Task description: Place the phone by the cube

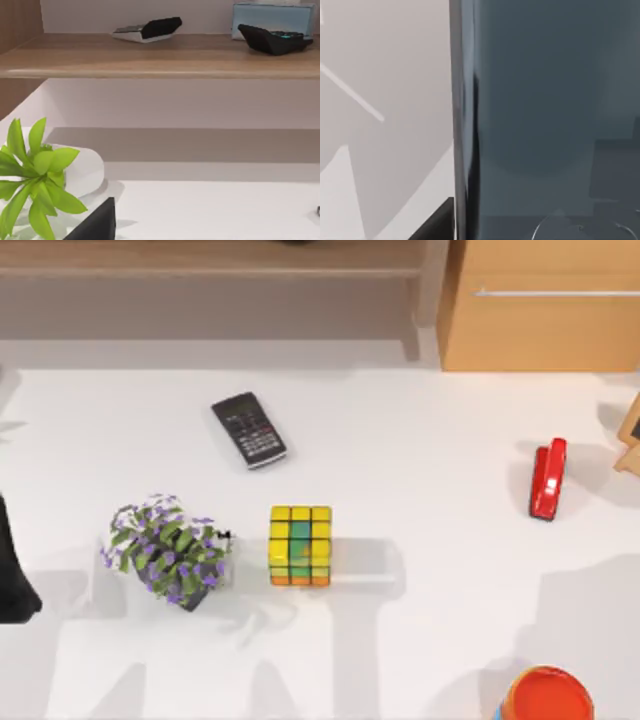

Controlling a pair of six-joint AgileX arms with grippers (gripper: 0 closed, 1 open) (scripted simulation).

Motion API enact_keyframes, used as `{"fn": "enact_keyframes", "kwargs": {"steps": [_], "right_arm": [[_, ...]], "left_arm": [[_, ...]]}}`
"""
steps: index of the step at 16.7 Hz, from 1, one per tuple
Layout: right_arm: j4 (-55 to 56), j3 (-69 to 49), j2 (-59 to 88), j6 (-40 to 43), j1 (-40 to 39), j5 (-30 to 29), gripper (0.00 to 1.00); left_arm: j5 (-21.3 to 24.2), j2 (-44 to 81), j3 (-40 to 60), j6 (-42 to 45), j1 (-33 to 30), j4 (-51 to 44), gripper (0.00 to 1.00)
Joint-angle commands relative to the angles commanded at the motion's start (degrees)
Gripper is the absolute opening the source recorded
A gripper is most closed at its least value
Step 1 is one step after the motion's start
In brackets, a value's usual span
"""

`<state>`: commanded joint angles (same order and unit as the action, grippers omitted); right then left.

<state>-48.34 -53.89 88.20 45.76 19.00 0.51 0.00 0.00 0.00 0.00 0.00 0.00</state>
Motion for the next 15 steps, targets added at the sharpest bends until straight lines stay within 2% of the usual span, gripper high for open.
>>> {"fn": "enact_keyframes", "kwargs": {"steps": [9, 15], "right_arm": [[-11.6, -20.3, 10.3, -31.6, -25.8, -1.8, 0.0], [-15.8, -28.1, 18.5, -53.2, -40.0, -1.1, 0.0]], "left_arm": [[0.0, 0.0, 0.0, 0.0, 0.0, 0.0, 1.0], [0.0, 0.0, 0.0, 0.0, 0.0, 0.0, 1.0]]}}
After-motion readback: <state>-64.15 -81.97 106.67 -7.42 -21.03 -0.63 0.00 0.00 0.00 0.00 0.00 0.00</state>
